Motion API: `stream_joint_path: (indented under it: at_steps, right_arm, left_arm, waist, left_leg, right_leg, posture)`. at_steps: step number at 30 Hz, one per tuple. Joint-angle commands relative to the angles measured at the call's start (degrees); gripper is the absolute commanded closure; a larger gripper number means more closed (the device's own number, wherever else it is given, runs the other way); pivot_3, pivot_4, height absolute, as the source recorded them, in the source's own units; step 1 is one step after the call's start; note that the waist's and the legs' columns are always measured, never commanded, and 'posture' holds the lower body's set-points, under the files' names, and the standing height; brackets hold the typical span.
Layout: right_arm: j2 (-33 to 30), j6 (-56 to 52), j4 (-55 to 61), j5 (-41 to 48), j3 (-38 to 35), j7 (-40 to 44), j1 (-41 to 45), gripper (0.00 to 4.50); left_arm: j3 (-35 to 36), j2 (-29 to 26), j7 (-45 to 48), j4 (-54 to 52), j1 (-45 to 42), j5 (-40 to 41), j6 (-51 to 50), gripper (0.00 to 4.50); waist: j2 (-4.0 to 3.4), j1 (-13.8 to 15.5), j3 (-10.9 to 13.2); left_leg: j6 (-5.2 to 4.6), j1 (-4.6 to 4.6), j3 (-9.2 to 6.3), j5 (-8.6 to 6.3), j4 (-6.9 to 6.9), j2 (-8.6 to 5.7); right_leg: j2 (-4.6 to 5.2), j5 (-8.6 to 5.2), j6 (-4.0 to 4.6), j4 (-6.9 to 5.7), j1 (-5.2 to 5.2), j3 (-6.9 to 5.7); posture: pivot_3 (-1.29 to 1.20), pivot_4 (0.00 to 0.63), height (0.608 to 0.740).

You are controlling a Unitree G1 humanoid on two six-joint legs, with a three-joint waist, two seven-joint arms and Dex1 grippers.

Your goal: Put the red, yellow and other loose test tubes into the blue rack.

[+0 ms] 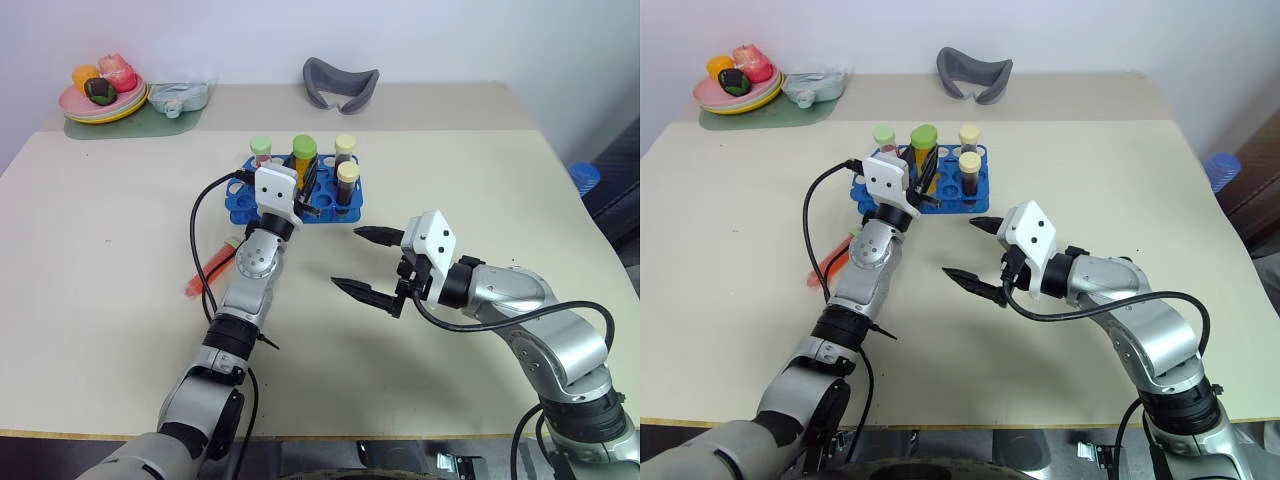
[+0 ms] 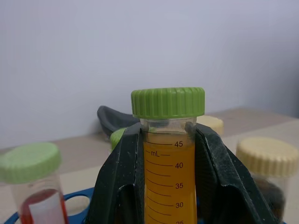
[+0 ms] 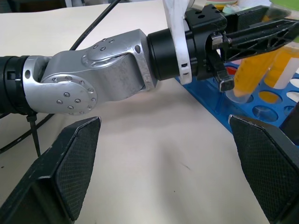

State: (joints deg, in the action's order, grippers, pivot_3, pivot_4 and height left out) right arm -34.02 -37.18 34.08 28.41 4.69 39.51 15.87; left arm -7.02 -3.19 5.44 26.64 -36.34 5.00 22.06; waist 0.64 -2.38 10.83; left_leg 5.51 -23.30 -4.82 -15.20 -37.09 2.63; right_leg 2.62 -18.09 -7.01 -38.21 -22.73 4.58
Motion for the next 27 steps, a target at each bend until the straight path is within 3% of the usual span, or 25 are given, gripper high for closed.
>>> stream_joint_path:
  at_steps: [1, 16, 19, 23, 27]
  right_arm:
    - [-0.3, 0.2, 2.6, 0.9, -1.3, -0.3, 0.1, 0.00]
    - [-0.1, -0.5, 3.1, 1.2, -1.0, -0.8, 0.2, 0.00]
    - [-0.1, -1.2, 2.8, 1.5, -1.0, -0.9, 1.1, 0.00]
    - [-0.1, -2.0, 2.6, 1.9, -1.0, -0.9, 2.2, 0.00]
    - [-0.3, -2.5, 2.9, 2.3, -1.1, -1.0, 2.8, 0.00]
  left_arm:
    - [1.2, 0.8, 0.8, 1.8, -1.1, -1.0, 2.1, 3.70]
    - [3.2, 2.6, 0.6, 8.4, -3.0, -3.7, 7.7, 3.70]
    - [3.6, 2.6, 0.8, 7.3, -2.6, -3.2, 7.5, 2.33]
    - [4.6, 2.4, 2.0, 1.9, -1.2, -1.3, 4.7, 0.16]
    - [5.8, 0.0, 3.9, -13.1, 2.5, 2.0, -4.3, 0.04]
  waist:
    - [0.00, 0.0, 0.0]
    - [-0.01, 0.0, 0.0]
    - [-0.01, 0.0, 0.0]
    - [-0.01, 0.0, 0.0]
    - [-0.01, -0.2, 0.0]
  left_leg:
    - [0.00, 0.00, 0.00, 0.00, 0.00, 0.00]
    - [0.00, 0.02, -0.01, 0.00, 0.01, 0.00]
    - [0.00, 0.01, -0.01, 0.00, 0.01, 0.00]
    - [0.01, 0.02, -0.01, 0.00, 0.01, 0.00]
    - [0.03, 0.02, -0.01, 0.01, 0.02, 0.01]
  right_leg:
    - [0.00, 0.00, 0.00, 0.00, 0.01, 0.00]
    - [-0.01, 0.00, 0.00, 0.00, 0.01, -0.01]
    - [-0.01, 0.00, 0.00, 0.00, 0.01, -0.01]
    - [-0.01, 0.00, 0.00, 0.00, 0.01, -0.01]
    - [-0.01, 0.00, 0.00, -0.01, 0.00, -0.01]
  posture:
    - [0.00, 0.150, 0.740]
    - [0.00, 0.150, 0.740]
    - [0.00, 0.150, 0.740]
    - [0.00, 0.150, 0.740]
    - [0.00, 0.150, 0.740]
